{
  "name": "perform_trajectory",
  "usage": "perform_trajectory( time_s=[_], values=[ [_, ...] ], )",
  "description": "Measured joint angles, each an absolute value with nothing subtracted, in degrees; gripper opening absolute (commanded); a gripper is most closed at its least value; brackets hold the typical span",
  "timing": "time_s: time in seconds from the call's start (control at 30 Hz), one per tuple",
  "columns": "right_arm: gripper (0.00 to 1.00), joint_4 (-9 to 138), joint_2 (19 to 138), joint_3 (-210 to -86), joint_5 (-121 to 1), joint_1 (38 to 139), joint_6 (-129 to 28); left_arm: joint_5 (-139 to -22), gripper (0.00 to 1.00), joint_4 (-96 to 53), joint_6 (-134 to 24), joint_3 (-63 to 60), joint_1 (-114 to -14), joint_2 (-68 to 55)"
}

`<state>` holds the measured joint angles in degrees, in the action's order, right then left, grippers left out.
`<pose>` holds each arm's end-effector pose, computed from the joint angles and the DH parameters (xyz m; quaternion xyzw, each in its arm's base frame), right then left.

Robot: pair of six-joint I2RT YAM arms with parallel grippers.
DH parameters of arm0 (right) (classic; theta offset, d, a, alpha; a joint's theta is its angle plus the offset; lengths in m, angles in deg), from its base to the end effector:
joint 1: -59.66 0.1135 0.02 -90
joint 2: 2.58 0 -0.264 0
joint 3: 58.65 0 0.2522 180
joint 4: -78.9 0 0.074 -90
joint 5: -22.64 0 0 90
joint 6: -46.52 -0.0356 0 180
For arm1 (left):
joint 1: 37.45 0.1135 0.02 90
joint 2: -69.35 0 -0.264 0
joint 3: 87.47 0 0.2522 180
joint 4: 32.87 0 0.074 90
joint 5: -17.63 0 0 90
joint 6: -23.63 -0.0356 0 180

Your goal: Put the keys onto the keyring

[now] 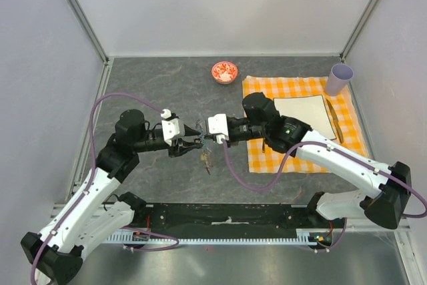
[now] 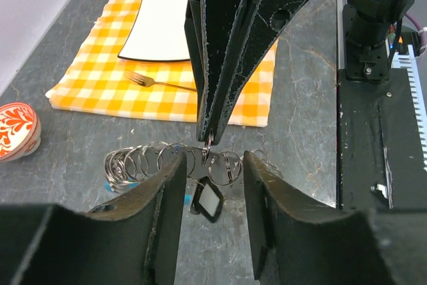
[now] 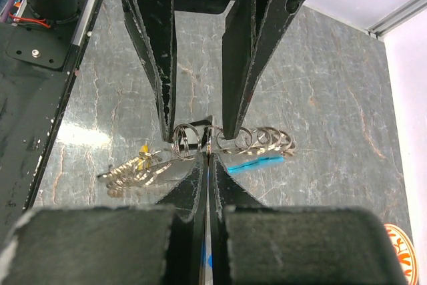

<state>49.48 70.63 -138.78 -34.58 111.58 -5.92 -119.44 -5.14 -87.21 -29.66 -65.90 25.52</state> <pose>0.1638 0.2403 0.3569 -0.6728 0.4563 0.2994 0.4995 0.1368 -0.1038 0.3339 0.5248 0.5527 -0.3510 0.5439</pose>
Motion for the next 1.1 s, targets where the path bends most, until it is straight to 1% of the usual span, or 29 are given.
perform_trajectory(
  time_s=[0.17,0.23,0.33,0.43,0.57,0.63,0.67,0.7,1.1],
  values=[
    [0.0,47.8,71.7,-139.8,-35.0,111.6,-5.3,-119.5,0.38,-4.6,-88.1,-29.3,-65.8,23.9],
    [0.0,47.4,72.0,-140.1,-35.2,111.6,-5.2,-119.5,0.3,-4.5,-88.3,-29.1,-65.8,23.3],
    [0.0,47.2,72.1,-140.1,-35.1,111.6,-5.3,-119.4,0.25,-4.4,-88.7,-29.0,-65.8,22.7],
    [0.0,47.1,72.2,-140.1,-35.1,111.6,-5.3,-119.4,0.17,-4.3,-88.9,-29.0,-65.8,22.8],
    [0.0,47.0,72.2,-140.1,-34.7,111.6,-5.3,-119.4,0.12,-4.2,-89.4,-29.0,-65.7,22.9],
    [0.0,47.0,72.2,-140.2,-34.6,111.6,-5.3,-119.4,0.11,-4.2,-89.7,-29.0,-65.7,22.9],
    [0.0,47.0,72.3,-140.3,-34.6,111.6,-5.4,-119.4,0.08,-4.2,-89.8,-29.0,-65.7,23.0],
    [0.0,47.0,72.3,-140.4,-34.6,111.6,-5.5,-119.4,0.02,-4.2,-89.9,-29.0,-65.7,23.0],
    [0.01,47.4,73.3,-140.8,-33.6,111.6,-7.6,-119.6,0.02,-2.7,-92.7,-29.4,-65.6,24.5]
  ],
)
